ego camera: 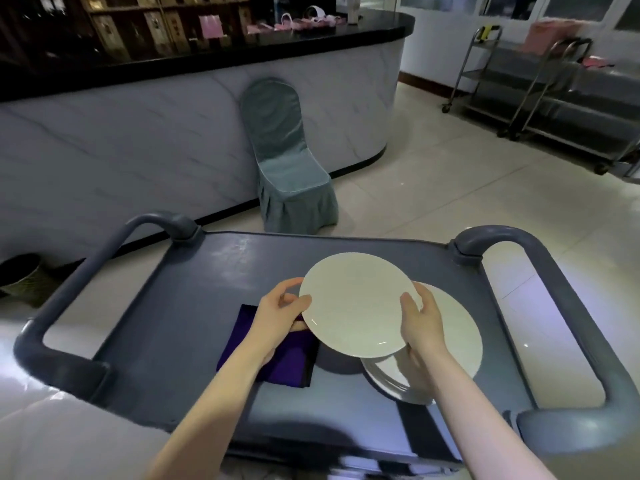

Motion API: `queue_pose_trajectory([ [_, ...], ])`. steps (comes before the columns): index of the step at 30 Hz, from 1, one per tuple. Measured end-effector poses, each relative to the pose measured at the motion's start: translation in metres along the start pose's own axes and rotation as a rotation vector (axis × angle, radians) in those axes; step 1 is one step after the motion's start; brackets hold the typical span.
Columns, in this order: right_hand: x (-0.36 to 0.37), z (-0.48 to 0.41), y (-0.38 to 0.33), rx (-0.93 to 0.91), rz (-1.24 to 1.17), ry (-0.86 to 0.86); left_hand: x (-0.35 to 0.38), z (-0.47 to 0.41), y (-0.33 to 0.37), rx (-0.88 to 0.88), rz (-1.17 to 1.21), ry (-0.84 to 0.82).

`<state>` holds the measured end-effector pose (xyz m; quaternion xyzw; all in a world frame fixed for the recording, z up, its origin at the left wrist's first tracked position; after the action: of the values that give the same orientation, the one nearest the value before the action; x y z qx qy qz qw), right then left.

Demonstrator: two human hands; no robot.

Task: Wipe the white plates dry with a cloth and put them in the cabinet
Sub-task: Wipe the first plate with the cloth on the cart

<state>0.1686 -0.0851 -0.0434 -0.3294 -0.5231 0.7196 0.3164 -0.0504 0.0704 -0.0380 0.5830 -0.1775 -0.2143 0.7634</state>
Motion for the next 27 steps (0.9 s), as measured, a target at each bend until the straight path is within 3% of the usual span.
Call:
queue_pose_trajectory([
  [3,0.011,-0.006,-0.001,0.007,-0.013,0.031,-0.024,-0.016,-0.009,0.034,-0.073,0.000],
  [7,0.025,-0.015,-0.004,0.013,-0.015,0.045,-0.052,-0.050,-0.035,0.117,-0.481,0.020],
  [15,0.041,-0.018,0.005,0.098,-0.087,0.165,-0.032,-0.107,-0.083,0.231,-1.110,-0.459],
  [22,0.045,-0.009,0.012,0.129,-0.129,0.261,-0.036,-0.123,-0.092,0.346,-1.137,-0.591],
  [27,0.057,-0.005,0.015,0.126,-0.099,0.285,-0.059,-0.133,-0.081,0.419,-1.175,-0.484],
])
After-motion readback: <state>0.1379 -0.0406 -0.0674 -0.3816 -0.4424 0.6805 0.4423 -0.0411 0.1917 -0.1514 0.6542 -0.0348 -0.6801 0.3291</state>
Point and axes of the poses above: each hand's wrist, its own z-axis away from the middle knuckle, its own x-axis out of the palm, y = z × x, the point moved 8 cm from there along -z, towards the middle knuckle
